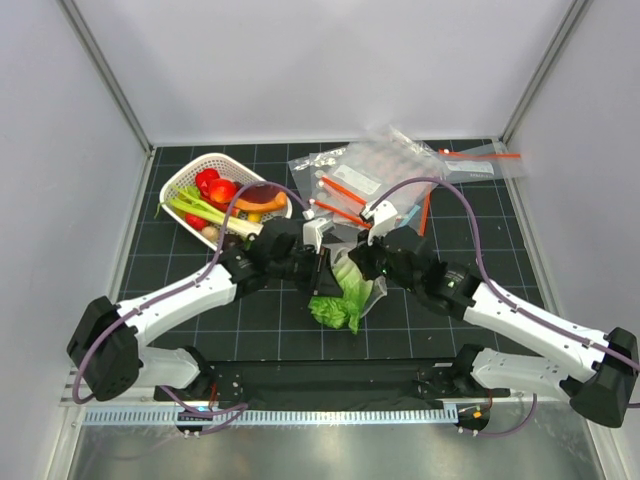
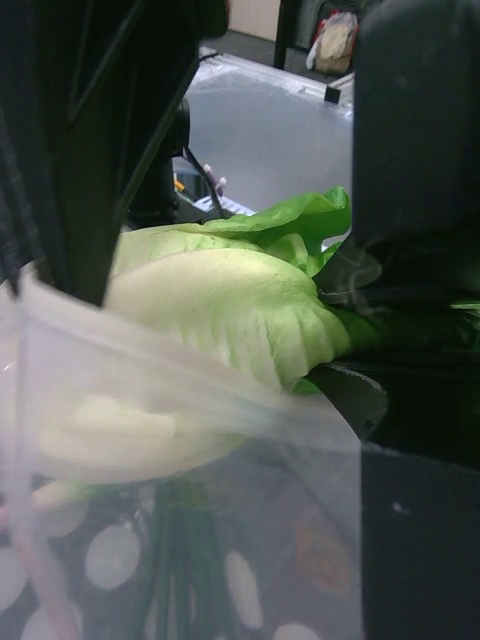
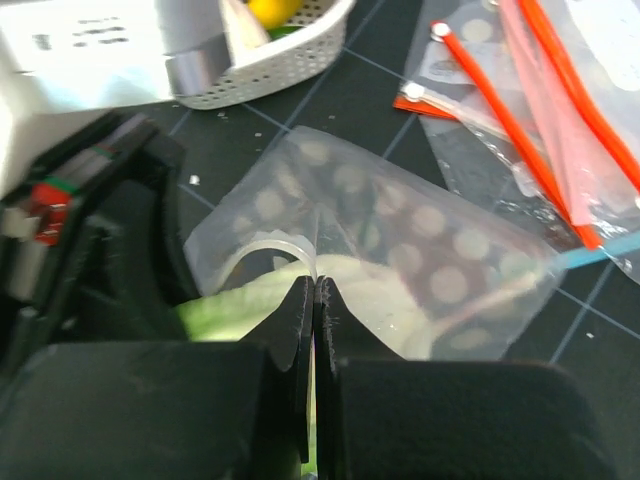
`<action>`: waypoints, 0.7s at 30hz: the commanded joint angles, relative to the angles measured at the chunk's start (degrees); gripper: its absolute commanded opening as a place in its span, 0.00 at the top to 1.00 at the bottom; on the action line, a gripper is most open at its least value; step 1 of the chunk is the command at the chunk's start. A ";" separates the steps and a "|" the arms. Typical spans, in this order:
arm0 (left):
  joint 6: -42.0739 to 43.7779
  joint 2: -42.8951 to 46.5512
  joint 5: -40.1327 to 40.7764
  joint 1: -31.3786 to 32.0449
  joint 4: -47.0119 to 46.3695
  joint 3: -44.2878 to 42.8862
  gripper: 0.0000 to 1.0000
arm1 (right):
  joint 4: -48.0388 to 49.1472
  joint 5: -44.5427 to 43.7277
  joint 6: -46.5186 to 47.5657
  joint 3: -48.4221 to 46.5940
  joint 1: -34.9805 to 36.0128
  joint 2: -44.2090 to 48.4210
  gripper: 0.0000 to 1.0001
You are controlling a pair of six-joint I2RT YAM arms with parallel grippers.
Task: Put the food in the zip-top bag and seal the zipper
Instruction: Place the fake vegetable in the zipper food storage bag.
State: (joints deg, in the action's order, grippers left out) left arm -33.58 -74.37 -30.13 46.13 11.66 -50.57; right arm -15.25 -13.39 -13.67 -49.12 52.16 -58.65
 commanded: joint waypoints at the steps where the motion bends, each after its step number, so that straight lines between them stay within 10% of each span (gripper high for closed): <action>1: 3.26 3.43 4.98 0.19 -3.40 -2.35 1.00 | 1.54 7.14 0.58 -3.96 1.71 0.03 0.99; 10: 4.77 10.56 22.21 0.02 -7.00 2.92 1.00 | -0.66 8.64 -0.57 -6.60 4.00 -4.27 0.99; 21: 1.50 4.14 23.36 -2.53 -7.87 1.42 1.00 | -0.05 9.34 -1.18 -5.98 4.62 -3.40 0.99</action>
State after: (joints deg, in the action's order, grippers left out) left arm -31.51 -72.16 -9.65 44.27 10.90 -48.27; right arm -15.90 -6.07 -14.06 -54.22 56.25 -62.76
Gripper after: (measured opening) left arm 0.184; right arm 0.032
